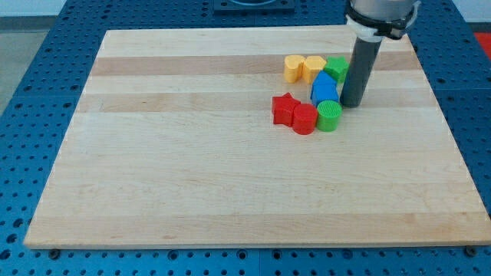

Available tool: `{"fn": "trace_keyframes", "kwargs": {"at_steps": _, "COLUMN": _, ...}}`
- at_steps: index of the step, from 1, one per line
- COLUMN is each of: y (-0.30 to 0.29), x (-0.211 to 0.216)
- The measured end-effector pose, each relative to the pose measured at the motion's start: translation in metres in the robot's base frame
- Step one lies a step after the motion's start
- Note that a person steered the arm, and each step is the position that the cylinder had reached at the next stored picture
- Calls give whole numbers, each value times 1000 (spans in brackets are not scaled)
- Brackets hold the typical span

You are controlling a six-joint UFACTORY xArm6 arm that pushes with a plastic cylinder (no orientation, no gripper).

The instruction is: Separate the green circle from the red circle

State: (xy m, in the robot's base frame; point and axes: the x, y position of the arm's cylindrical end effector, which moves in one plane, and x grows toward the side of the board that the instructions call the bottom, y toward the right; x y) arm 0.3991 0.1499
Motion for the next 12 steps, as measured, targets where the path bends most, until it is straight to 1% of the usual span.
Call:
{"fn": "trace_keyframes", "kwargs": {"at_steps": 1, "y": -14, "x": 11}}
{"fn": "trace_keyframes", "kwargs": {"at_steps": 3, "y": -41, "x": 12}}
{"fn": "trace_keyframes", "kwargs": {"at_steps": 7, "y": -47, "x": 20}}
{"fn": "trace_keyframes", "kwargs": {"at_steps": 9, "y": -47, "x": 51}}
{"fn": "trace_keyframes", "kwargs": {"at_steps": 12, "y": -60, "x": 51}}
